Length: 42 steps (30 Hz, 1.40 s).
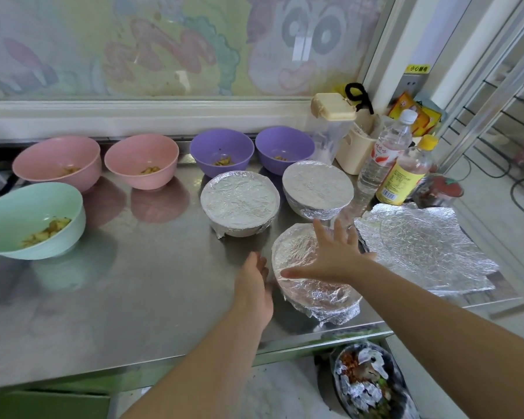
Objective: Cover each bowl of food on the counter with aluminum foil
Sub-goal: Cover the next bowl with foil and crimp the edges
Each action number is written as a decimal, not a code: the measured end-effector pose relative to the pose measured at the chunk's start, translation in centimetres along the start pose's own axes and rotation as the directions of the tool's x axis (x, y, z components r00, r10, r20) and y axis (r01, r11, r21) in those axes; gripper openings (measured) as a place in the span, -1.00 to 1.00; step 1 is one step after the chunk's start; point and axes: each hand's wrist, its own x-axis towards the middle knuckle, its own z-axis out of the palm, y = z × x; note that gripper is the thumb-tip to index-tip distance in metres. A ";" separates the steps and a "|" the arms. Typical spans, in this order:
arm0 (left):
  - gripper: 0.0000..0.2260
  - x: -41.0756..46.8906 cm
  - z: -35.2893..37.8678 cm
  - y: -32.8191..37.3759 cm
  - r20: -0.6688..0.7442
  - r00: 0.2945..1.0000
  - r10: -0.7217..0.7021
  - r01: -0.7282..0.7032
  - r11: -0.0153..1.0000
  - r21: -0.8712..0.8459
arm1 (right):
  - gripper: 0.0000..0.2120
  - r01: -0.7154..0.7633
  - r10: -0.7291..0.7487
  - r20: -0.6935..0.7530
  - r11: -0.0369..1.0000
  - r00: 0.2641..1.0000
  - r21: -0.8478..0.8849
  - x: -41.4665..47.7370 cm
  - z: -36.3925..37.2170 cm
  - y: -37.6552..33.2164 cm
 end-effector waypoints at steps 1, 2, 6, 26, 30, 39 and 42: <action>-0.73 -0.5 -0.7 -0.3 -0.050 0.999 0.016 -0.010 0.994 0.111 | 0.56 0.020 -0.020 0.004 1.000 1.000 -0.016 -0.2 0.2 -0.1; -0.81 -1.1 -1.4 -0.7 -0.078 0.996 0.036 -0.019 0.979 0.204 | 0.54 0.038 -0.037 0.015 0.999 0.999 -0.029 -0.4 0.3 -0.1; -0.85 -3.7 -3.4 -2.3 -0.005 0.995 0.104 -0.087 0.861 0.501 | 0.48 0.055 -0.051 0.049 0.996 0.997 -0.076 -0.8 0.5 -0.3; -0.95 -3.9 -4.6 -3.9 0.346 0.804 0.484 -0.537 0.341 0.771 | 0.44 0.022 -0.020 0.037 0.998 0.999 -0.064 -1.2 0.5 -0.9; -0.95 -2.5 -5.6 -3.4 0.483 0.742 0.466 -0.616 0.190 0.764 | 0.41 0.022 -0.019 0.036 0.996 0.999 -0.082 -1.2 0.7 -1.0; -0.80 -2.9 -5.0 -3.4 0.543 0.585 0.602 -0.668 -0.021 0.744 | 0.41 0.000 0.002 0.026 0.996 1.000 -0.086 -1.5 0.8 -1.2; -0.74 -3.0 -4.6 -4.1 0.503 0.568 0.651 -0.650 -0.020 0.760 | 0.40 -0.005 0.007 0.023 0.997 1.000 -0.076 -1.5 0.8 -1.2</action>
